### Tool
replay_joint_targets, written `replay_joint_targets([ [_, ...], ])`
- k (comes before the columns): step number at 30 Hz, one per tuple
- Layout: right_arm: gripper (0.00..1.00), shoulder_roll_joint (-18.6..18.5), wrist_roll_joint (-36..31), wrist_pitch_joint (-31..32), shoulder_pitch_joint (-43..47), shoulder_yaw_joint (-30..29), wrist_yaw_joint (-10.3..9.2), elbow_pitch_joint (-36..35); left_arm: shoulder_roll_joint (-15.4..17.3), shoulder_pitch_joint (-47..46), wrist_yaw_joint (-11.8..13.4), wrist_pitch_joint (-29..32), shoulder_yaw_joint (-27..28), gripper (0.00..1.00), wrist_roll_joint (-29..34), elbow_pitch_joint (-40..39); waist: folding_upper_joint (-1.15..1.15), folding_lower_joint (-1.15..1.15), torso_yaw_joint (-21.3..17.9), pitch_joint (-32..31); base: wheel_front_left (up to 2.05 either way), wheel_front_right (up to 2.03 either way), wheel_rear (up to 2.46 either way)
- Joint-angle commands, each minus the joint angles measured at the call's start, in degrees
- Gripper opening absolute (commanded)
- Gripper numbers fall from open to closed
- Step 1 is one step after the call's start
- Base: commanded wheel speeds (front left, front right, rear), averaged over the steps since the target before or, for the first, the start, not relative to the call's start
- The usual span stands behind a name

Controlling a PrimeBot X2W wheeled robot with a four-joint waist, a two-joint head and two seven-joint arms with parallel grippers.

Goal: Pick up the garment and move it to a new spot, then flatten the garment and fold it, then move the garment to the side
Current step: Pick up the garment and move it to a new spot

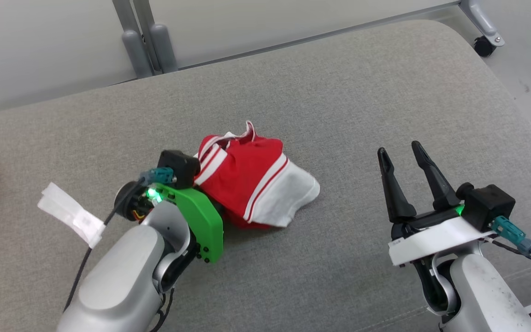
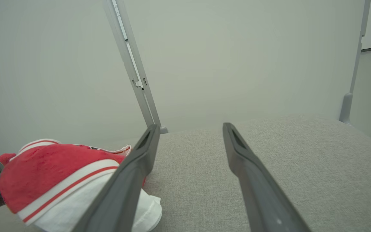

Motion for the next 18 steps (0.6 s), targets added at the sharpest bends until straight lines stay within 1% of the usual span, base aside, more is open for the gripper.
replay_joint_targets([
  [1,1.00,-0.07,0.19,-0.16,-0.21,0.47,0.00,0.23,0.04,0.24,-0.30,-1.93,-0.66,1.00,1.10,2.69,0.00,0.00,-0.40,0.67,0.00,0.00,0.00],
  [4,1.00,-0.65,0.32,-0.16,-0.17,1.13,-0.01,0.57,-2.00,-0.68,-0.32,-6.89,-2.29,1.00,1.69,8.49,0.00,0.00,0.75,0.33,0.00,0.00,0.00],
  [6,1.00,-0.92,0.38,-0.16,0.40,1.29,-0.01,0.86,-2.45,-1.35,-0.33,-9.04,-3.08,1.00,1.81,10.46,0.00,0.00,1.98,-0.18,0.00,0.00,0.00],
  [8,1.00,-1.16,0.45,-0.16,0.66,1.74,0.00,1.10,-2.04,-1.65,-0.34,-10.34,-3.78,1.00,1.34,11.45,0.00,0.00,2.91,-0.74,0.00,0.00,0.00],
  [11,1.00,-1.64,0.79,-0.16,1.07,1.87,-0.01,1.05,-0.40,-1.70,-0.30,-12.33,-4.45,1.00,0.83,11.12,0.00,0.00,4.60,-1.98,0.00,0.00,0.00],
  [14,1.00,-2.12,0.91,-0.16,1.87,1.53,-0.01,1.05,1.62,-0.59,-0.17,-13.72,-3.82,1.00,0.73,9.32,0.00,0.00,6.16,-2.92,0.00,0.00,0.00],
  [16,1.00,-2.36,0.84,-0.16,2.19,1.07,-0.01,0.87,3.40,0.27,0.69,-14.76,-2.69,1.00,0.38,7.28,0.00,0.00,7.12,-3.35,0.00,0.00,0.00],
  [18,1.00,-2.58,0.72,-0.16,2.62,0.63,0.00,0.47,5.31,1.45,2.11,-15.85,-1.39,1.00,0.18,4.72,0.00,0.00,7.97,-3.63,0.00,0.00,0.00],
])
